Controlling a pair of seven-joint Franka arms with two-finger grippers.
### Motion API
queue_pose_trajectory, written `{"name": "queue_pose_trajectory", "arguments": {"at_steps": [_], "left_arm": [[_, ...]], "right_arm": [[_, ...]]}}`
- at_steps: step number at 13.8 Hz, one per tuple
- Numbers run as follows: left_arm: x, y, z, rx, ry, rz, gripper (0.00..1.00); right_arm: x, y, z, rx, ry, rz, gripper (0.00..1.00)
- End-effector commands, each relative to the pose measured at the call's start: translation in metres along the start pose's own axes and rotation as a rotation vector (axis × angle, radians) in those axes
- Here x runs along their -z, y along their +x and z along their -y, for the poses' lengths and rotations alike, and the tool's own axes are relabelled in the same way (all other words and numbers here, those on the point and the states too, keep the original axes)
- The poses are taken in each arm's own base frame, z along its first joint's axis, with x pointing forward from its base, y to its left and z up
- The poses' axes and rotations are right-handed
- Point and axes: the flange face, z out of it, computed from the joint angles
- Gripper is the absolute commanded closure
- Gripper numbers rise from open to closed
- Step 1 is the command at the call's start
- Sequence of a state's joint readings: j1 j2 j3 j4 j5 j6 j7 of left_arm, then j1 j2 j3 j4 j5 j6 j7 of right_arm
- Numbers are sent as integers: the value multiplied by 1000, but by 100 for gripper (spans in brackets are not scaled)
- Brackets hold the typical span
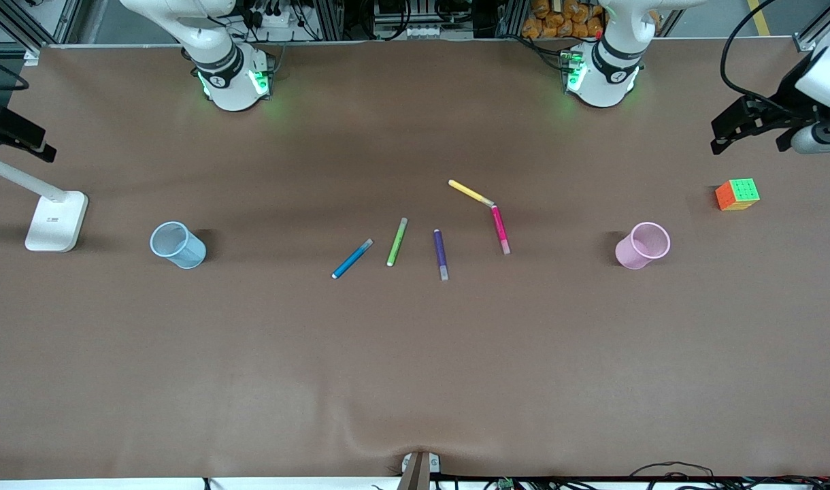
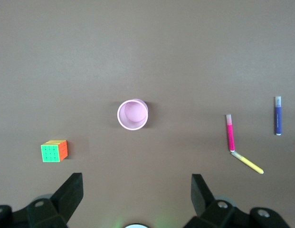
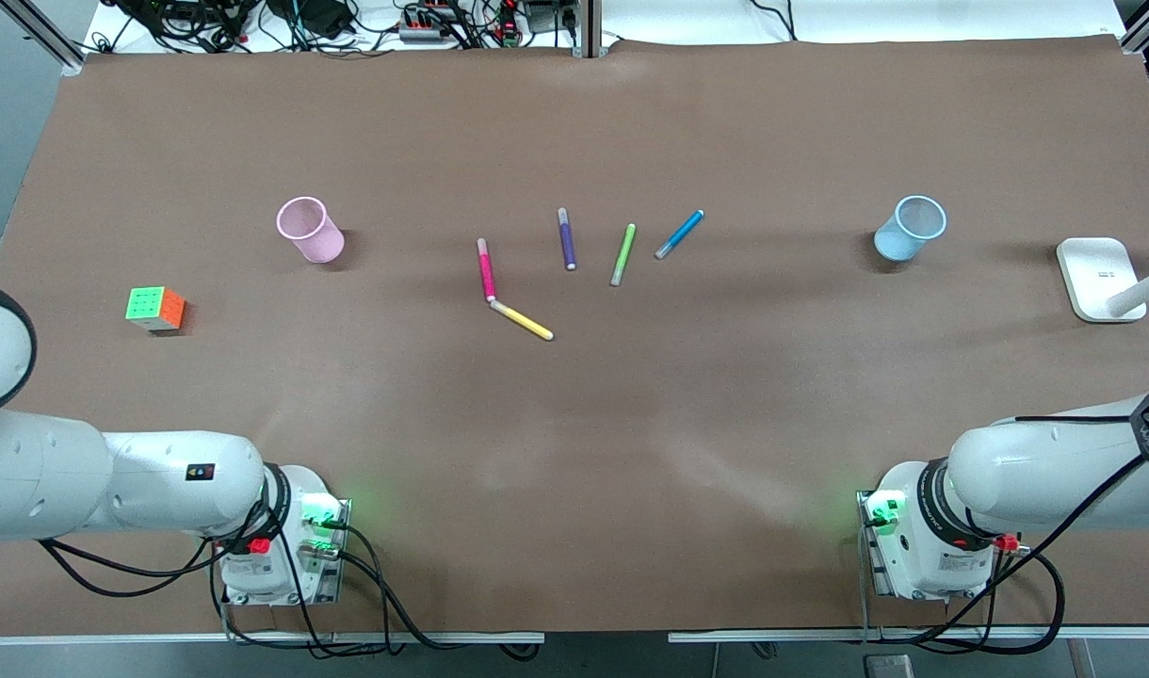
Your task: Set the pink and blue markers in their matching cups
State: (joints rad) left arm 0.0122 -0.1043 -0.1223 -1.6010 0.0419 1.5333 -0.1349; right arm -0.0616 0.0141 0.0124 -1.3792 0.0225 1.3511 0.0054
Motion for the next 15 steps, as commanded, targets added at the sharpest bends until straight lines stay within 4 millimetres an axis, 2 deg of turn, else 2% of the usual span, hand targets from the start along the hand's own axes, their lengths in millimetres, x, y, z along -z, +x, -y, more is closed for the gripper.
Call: {"name": "queue_pose_trajectory", "arguments": {"at_steps": [1,2,3,6,8,10,15], "left_arm": [[5,5,-2,1,12,-4,0],[6,5,-2,3,11,-5,0],[7,5,-3,1,3,-6,0],[7,8,-11,-15,10,1,0],[-3,11,-13,-21,19,77,0],[-5,11,-17,-21,19,80,0],[-4,12,-10,1,13,78,0]], "right_arm": [[2,-17,0,30,-18,-19,0],[3,-17,-9,13,-15,-21,0],[4,-17,-11,11,-12,-27,0],[7,-15,-2,29,-23,-47,0],[6,-15,-3,27,-25,-42,0],[5,-16,-2,27,-23,-33,0],[4,-16,-4,22,-24,-24,0]]}}
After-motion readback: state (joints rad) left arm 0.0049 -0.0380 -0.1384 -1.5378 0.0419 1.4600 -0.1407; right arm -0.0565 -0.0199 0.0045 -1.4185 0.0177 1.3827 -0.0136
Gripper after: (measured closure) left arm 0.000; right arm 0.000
